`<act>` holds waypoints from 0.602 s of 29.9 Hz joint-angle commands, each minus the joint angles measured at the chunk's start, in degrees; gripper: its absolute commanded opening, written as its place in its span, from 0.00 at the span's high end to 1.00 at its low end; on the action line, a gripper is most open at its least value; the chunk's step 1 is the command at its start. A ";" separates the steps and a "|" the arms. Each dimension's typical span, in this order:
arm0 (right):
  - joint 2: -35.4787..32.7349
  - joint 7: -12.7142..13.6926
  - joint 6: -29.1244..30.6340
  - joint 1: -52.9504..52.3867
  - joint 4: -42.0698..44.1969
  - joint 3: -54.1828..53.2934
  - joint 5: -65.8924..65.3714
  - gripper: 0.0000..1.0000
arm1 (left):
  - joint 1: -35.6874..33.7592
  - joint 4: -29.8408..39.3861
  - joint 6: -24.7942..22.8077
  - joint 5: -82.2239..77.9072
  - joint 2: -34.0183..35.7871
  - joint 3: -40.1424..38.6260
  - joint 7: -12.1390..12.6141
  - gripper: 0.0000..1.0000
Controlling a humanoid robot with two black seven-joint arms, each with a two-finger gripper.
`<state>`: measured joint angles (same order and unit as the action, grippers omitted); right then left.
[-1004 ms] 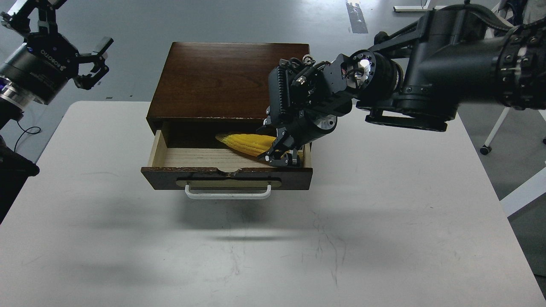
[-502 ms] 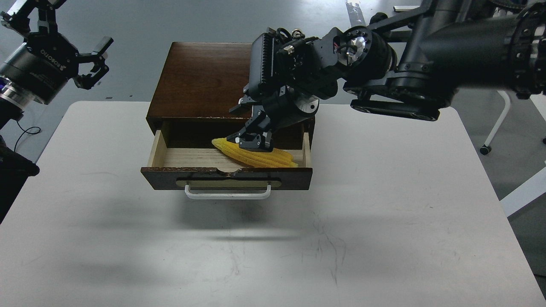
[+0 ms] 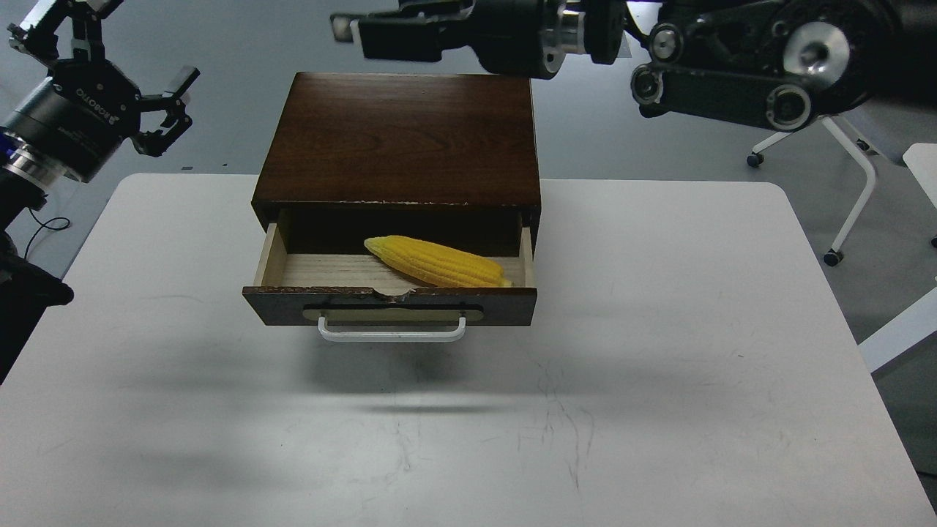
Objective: Put corn in drawer with both arms
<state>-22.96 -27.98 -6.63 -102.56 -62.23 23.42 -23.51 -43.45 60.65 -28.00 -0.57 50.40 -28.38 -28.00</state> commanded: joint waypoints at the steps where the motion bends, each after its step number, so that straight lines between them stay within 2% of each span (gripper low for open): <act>1: -9.44 -0.02 -0.06 12.17 0.09 -11.60 7.41 0.00 | 1.00 -0.01 0.00 -0.05 -0.91 -0.01 0.00 0.01; 9: -18.87 -0.02 -0.14 36.87 0.44 -31.65 20.86 0.00 | 2.58 -0.01 0.00 -0.75 -2.76 -0.01 0.00 0.02; 18: -17.48 -0.02 1.09 55.69 0.53 -43.80 29.57 0.00 | 3.72 -0.01 0.00 -0.93 -3.73 -0.01 0.00 0.01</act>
<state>-41.62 -27.99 -5.94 -52.01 -61.72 -17.69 4.37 -40.28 60.65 -28.00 -1.48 46.79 -28.38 -28.00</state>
